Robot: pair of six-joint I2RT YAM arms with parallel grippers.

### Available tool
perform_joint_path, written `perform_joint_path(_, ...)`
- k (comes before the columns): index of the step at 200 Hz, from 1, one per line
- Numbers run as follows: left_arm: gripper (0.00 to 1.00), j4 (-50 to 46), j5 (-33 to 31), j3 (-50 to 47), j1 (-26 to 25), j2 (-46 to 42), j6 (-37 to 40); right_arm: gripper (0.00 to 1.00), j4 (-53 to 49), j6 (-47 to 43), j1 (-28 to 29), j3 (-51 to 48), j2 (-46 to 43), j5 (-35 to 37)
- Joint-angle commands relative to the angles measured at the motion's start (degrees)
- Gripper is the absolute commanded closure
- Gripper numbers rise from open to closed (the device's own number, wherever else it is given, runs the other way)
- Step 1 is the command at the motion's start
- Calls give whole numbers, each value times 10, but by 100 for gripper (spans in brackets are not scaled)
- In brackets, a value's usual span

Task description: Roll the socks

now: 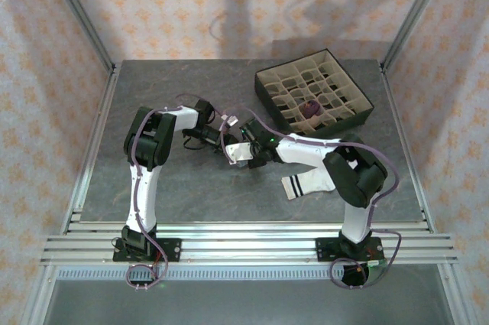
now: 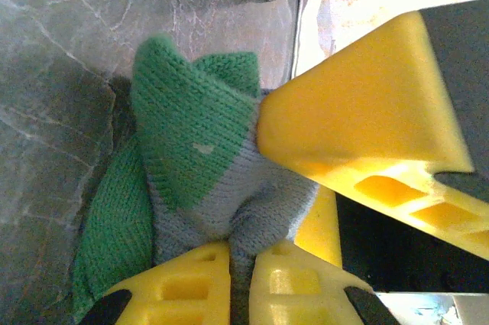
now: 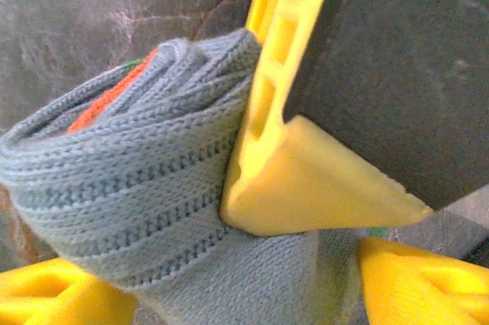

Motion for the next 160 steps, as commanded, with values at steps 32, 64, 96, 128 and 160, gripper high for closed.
perform_joint_path(32, 89, -32, -82, -5, 2, 20, 6, 34, -82, 25, 14, 27, 61, -39)
perform_joint_path(64, 85, -2, -93, -26, 4, -15, -3, 56, -127, 43, 14, 56, 77, -45)
perform_joint_path(96, 84, 21, -95, -42, 6, -37, -11, 85, -156, 59, 14, 61, 79, -50)
perform_joint_path(128, 83, 38, -99, -57, 8, -55, -16, 100, -170, 77, 14, 60, 79, -50)
perform_joint_path(160, 81, 69, -104, -83, 8, -86, -24, 100, -182, 98, 12, 58, 74, -62)
